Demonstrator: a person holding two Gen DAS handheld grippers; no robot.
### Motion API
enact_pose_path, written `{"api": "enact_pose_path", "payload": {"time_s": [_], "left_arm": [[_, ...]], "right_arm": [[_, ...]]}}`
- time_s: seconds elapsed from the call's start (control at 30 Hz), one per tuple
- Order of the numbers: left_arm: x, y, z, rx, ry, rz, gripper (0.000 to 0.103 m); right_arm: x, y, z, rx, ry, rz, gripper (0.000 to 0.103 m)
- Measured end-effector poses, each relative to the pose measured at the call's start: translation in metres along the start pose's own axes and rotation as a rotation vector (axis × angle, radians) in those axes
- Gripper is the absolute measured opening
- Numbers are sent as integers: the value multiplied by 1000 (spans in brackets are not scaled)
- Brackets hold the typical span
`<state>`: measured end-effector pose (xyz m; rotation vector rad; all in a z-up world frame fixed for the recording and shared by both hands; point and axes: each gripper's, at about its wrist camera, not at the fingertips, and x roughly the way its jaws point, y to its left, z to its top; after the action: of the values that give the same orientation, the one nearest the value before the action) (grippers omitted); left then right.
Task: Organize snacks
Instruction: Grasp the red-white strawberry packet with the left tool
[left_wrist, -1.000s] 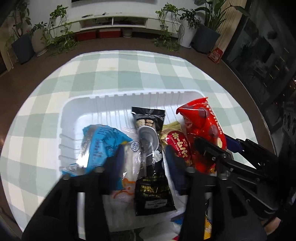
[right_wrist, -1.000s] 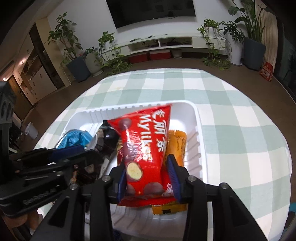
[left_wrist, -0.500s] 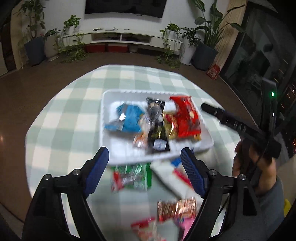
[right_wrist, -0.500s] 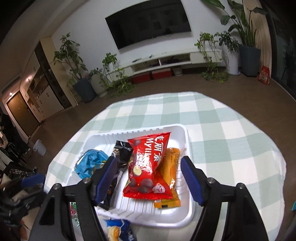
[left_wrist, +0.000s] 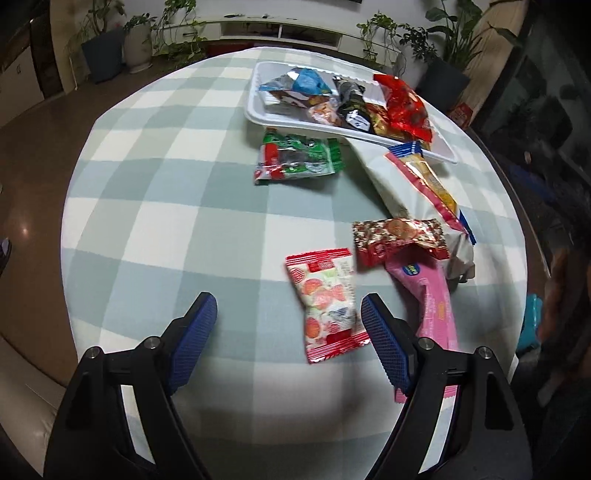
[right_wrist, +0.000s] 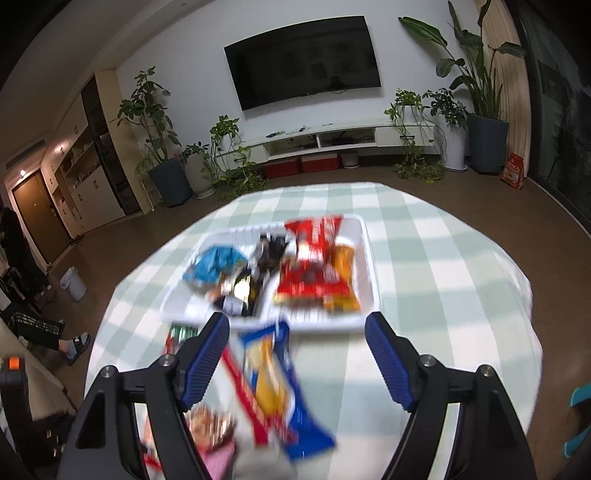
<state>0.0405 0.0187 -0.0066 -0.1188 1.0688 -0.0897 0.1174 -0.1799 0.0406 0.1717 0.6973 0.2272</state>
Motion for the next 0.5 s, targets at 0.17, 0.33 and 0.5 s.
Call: {"api": "enact_pose_path", "payload": {"time_s": [0.17, 0.33, 0.5], "left_arm": [[4, -19, 10, 44, -9, 61, 79], [25, -20, 11, 56, 52, 103, 79], [32, -16, 14, 54, 54, 108, 79]], "right_arm": [[-25, 3, -35, 8, 13, -29, 78], [-27, 3, -41, 16, 25, -10, 81], [-28, 4, -42, 22, 22, 16, 81]]}}
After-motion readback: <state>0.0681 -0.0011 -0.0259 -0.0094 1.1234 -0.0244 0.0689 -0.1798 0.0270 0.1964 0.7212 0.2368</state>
